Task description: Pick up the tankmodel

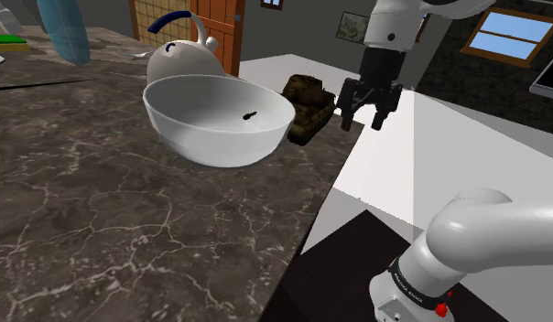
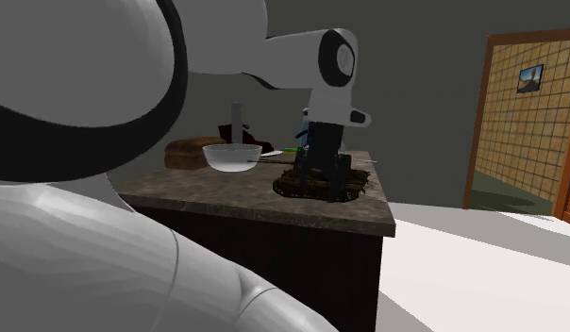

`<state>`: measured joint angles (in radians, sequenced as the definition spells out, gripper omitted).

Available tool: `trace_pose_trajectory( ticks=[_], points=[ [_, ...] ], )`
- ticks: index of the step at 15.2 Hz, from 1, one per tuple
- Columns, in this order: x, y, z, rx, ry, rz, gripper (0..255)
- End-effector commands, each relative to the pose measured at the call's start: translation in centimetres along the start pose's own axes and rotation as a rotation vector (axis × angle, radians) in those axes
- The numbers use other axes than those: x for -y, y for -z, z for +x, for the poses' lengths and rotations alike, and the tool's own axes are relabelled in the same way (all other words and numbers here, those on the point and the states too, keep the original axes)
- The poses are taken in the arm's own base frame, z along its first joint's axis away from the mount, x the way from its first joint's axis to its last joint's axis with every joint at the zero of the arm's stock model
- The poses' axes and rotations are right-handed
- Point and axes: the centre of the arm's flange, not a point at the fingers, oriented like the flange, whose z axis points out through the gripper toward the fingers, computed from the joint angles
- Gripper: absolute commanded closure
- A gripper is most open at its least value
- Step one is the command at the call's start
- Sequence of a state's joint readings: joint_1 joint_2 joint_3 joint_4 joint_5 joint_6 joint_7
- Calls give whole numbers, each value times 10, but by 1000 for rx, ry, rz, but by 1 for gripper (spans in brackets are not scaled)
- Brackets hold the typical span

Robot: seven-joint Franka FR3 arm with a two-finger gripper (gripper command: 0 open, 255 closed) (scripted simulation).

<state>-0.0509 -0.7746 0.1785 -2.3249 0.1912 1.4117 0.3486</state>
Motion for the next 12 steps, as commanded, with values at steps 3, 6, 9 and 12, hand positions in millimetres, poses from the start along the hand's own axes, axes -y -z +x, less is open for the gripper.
trace_pose_trajectory(
  ticks=[3, 6, 9, 12],
  points=[
    [46, 23, -11, -48, -243, 5, 0],
    [82, 40, -10, -84, -417, 7, 0],
    [118, 57, -4, -120, -592, 9, 0],
    [153, 74, 8, -156, -766, 11, 0]
  ],
)
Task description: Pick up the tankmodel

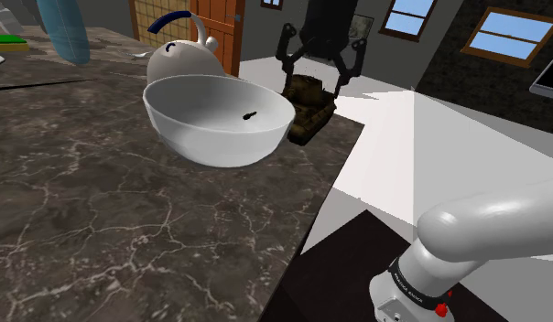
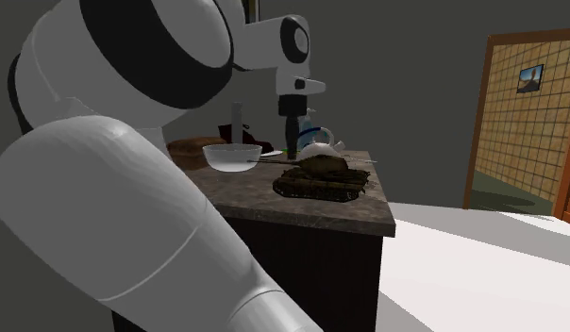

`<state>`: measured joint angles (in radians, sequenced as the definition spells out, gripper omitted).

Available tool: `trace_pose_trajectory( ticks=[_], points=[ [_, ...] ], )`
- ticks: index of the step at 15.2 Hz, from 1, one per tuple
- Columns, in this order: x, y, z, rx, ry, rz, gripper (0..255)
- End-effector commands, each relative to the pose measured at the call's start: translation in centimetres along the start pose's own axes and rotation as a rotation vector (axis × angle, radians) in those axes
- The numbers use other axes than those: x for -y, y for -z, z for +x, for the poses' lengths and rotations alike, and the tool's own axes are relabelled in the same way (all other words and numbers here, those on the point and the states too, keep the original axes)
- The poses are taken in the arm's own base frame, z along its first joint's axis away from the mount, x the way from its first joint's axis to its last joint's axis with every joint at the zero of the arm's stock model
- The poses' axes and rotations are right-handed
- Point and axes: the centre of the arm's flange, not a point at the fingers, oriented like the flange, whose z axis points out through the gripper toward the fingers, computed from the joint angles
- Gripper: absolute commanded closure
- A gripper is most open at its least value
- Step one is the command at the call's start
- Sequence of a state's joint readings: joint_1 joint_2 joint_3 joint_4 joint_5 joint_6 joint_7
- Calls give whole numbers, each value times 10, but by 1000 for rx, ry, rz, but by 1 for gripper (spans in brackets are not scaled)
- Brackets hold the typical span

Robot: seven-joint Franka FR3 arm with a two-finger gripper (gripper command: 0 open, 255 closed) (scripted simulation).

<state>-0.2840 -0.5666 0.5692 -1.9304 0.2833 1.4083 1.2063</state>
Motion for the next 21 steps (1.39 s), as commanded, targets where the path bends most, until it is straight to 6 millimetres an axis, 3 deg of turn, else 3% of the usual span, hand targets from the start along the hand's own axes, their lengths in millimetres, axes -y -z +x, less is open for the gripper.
trace_pose_trajectory(
  ticks=[1, 3, 12, 13, 21],
  points=[
    [23, 10, -7, -23, -128, 3, 0],
    [44, 19, -10, -43, -226, 5, 0],
    [45, -21, -10, -43, -226, 5, 0],
    [45, -21, -10, -43, -226, 5, 255],
    [46, -21, -9, -43, -226, 5, 255]
  ],
)
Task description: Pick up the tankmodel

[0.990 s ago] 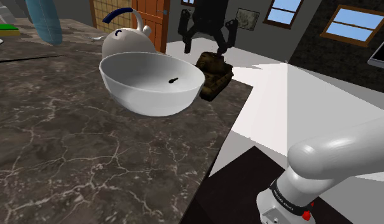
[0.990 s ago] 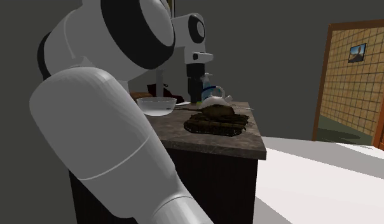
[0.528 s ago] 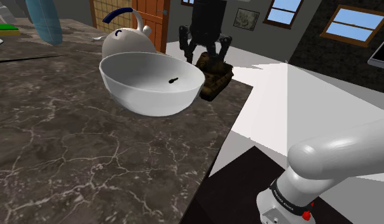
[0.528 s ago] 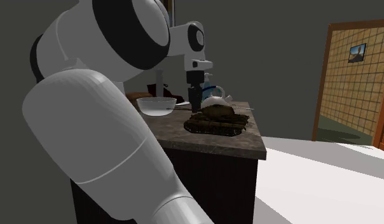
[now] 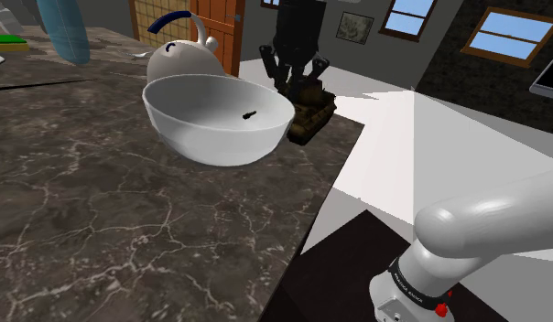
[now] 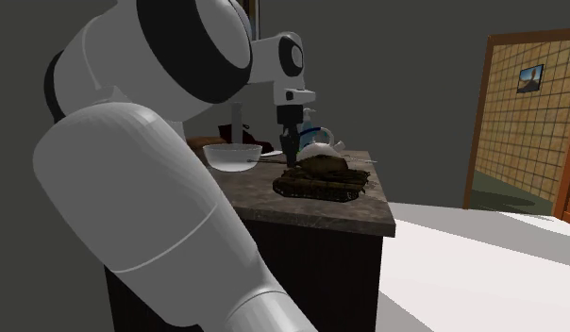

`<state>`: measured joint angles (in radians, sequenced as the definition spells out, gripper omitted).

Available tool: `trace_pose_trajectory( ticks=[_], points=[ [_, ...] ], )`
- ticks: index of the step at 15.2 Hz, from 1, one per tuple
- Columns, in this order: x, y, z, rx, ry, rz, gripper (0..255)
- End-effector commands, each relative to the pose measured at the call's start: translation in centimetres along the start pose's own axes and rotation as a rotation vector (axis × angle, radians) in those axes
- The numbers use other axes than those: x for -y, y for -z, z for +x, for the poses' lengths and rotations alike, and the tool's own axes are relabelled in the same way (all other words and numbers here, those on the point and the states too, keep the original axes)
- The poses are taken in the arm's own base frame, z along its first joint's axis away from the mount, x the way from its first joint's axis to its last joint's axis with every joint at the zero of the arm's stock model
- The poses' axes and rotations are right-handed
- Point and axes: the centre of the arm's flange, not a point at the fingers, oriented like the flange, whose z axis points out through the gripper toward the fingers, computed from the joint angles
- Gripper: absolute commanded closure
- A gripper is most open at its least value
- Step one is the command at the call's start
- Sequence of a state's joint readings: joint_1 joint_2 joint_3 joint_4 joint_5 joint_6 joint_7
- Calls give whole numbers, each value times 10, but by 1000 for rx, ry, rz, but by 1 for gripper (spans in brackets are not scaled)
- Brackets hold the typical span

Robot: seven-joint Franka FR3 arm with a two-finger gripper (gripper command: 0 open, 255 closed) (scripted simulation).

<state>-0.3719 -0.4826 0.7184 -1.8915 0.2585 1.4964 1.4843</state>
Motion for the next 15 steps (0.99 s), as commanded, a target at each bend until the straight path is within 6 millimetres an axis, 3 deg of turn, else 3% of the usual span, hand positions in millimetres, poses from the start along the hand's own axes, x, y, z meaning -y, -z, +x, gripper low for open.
trace_pose_trajectory(
  ticks=[1, 15],
  points=[
    [0, 0, 0, 1, 0, -1, 255],
    [-2, 74, 4, 1, 0, -1, 255]
  ],
)
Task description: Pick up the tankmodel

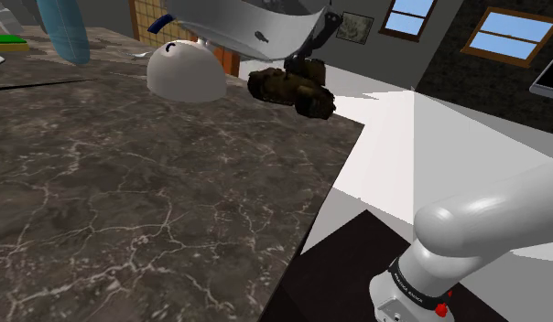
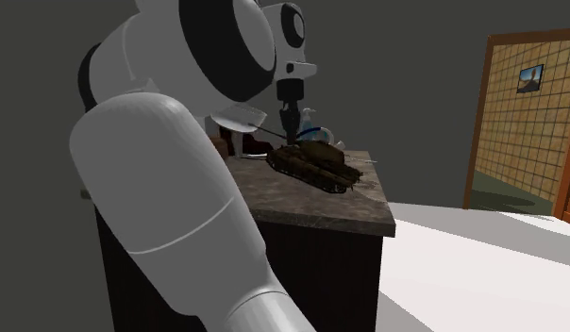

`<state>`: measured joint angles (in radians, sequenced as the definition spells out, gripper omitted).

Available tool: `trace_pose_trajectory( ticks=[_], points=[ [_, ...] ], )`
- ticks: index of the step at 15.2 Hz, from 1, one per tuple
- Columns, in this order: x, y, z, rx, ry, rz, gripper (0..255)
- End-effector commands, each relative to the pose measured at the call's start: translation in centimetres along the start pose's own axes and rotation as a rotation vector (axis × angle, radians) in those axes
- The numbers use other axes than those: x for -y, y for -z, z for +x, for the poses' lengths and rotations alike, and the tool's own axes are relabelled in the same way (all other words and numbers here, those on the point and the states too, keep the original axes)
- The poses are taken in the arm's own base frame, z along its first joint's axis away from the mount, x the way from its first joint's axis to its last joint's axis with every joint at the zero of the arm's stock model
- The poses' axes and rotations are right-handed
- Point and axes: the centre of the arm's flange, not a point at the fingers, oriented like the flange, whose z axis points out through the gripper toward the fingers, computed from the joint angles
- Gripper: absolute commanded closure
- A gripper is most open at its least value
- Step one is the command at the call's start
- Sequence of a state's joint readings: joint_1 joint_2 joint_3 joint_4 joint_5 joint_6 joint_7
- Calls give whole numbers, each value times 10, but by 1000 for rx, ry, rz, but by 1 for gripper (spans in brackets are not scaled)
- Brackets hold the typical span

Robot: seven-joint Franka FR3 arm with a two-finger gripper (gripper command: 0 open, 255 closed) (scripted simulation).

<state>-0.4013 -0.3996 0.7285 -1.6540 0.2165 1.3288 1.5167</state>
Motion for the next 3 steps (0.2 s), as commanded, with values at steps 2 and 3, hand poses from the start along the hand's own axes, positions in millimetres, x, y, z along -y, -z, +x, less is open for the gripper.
trace_pose_trajectory(
  ticks=[2, 3],
  points=[
    [-1, 13, 0, -1, 0, 2, 255],
    [-1, 13, 0, -1, 0, 2, 255]
  ],
)
